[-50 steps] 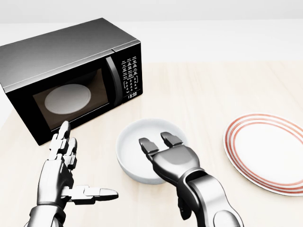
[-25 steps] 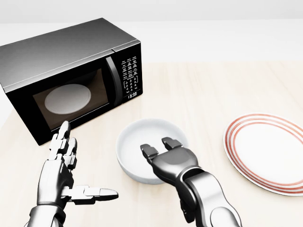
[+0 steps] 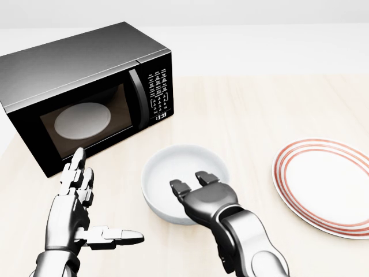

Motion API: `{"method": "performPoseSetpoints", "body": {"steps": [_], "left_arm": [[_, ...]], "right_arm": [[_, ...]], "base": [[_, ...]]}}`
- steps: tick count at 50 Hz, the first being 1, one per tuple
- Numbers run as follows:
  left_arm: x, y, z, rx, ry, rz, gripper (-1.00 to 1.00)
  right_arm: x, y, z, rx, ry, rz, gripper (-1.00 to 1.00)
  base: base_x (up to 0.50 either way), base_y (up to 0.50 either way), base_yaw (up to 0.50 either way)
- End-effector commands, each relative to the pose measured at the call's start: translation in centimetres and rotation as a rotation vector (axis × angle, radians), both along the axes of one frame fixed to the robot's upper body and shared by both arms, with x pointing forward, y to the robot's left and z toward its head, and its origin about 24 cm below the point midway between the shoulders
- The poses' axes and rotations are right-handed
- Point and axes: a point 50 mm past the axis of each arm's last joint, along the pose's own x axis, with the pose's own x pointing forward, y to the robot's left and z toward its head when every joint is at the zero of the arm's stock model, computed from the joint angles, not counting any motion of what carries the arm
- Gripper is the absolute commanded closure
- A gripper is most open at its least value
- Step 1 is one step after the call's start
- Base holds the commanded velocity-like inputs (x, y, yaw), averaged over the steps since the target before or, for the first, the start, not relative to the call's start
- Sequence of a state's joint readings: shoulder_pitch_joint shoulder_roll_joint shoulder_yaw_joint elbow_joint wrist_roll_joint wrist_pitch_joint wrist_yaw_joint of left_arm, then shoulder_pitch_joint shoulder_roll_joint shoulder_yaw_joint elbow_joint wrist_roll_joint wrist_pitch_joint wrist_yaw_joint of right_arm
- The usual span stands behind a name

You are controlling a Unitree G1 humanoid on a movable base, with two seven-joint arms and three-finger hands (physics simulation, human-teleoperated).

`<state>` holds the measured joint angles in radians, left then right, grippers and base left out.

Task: Pick up the white bowl and put it on the plate.

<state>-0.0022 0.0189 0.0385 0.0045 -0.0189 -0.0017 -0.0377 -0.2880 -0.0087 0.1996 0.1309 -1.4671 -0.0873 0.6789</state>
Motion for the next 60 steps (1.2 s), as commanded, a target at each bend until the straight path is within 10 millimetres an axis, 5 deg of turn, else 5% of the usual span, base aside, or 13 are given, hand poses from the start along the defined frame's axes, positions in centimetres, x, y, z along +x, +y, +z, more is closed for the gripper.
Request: {"method": "performPoseSetpoints", "body": {"steps": [1, 47, 48, 49, 50, 51, 53, 60], "left_arm": [[0.0, 0.0, 0.0, 0.0, 0.0, 0.0, -1.0], [0.0, 0.0, 0.0, 0.0, 0.0, 0.0, -1.0], [0.0, 0.0, 0.0, 0.0, 0.0, 0.0, -1.0], [0.0, 0.0, 0.0, 0.0, 0.0, 0.0, -1.0], [0.0, 0.0, 0.0, 0.0, 0.0, 0.0, -1.0], [0.0, 0.0, 0.0, 0.0, 0.0, 0.0, -1.0], [0.0, 0.0, 0.0, 0.0, 0.0, 0.0, -1.0], [0.0, 0.0, 0.0, 0.0, 0.0, 0.0, -1.0]], "right_arm": [[0.1, 0.1, -0.3, -0.003, 0.006, 0.002, -1.0], [0.1, -0.1, -1.5, -0.023, 0.023, -0.002, -1.0], [0.0, -0.1, -1.6, -0.023, 0.023, -0.002, -0.92], [0.0, -0.1, -1.6, -0.023, 0.025, -0.002, -0.59], [0.0, -0.1, -1.6, -0.022, 0.024, -0.002, 0.47], [0.0, -0.1, -1.6, -0.021, 0.025, -0.002, 0.75], [-0.1, 0.0, -1.6, -0.022, 0.026, 0.0, 1.0], [-0.1, -0.1, -1.6, -0.021, 0.025, -0.001, 1.0]], "base": [[0.0, 0.0, 0.0], [0.0, 0.0, 0.0], [0.0, 0.0, 0.0], [0.0, 0.0, 0.0], [0.0, 0.0, 0.0], [0.0, 0.0, 0.0], [0.0, 0.0, 0.0], [0.0, 0.0, 0.0]]}}
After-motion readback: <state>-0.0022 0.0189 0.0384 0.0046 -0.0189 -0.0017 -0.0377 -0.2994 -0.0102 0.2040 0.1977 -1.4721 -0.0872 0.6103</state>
